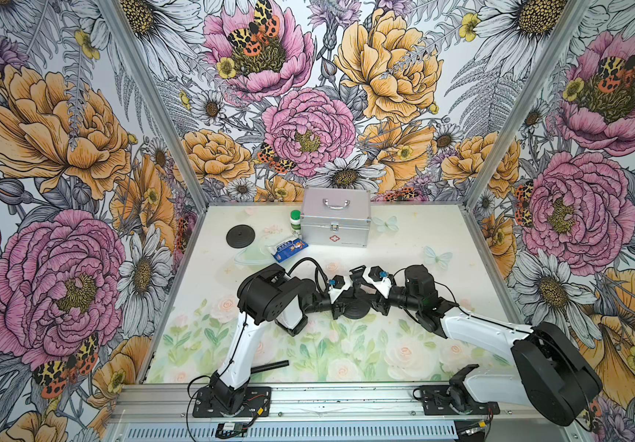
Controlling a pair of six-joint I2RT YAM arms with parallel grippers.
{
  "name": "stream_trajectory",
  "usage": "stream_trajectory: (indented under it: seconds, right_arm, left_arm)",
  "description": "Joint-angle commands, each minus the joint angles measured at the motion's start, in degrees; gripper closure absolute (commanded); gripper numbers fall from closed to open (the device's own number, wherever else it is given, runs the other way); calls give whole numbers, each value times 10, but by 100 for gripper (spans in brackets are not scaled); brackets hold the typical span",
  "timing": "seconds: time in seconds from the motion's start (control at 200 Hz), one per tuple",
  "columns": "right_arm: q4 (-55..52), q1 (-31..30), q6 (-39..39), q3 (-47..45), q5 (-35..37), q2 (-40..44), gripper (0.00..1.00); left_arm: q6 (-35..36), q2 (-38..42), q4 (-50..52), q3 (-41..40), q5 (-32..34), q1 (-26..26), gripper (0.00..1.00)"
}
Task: Assemble a microphone stand
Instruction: Screw the microphone stand pole into the microphone stand base.
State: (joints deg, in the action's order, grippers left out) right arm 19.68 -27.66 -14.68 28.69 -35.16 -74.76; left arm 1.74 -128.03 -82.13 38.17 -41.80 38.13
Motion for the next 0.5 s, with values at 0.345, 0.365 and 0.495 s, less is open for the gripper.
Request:
stream_trajectory:
  seconds: [0.345,0.365,0.495]
  right_arm:
    - [-88,50,-35,134,-158,-104,95]
    - [-88,51,-17,133,-139,-103,98]
    - [-46,6,110,67,75,-43,100]
  left_arm:
    - [8,-13,12,-4,-1,7,66]
    - [9,-13,12,-4,-1,7,66]
    - [14,-10,12,-8,3,8,66]
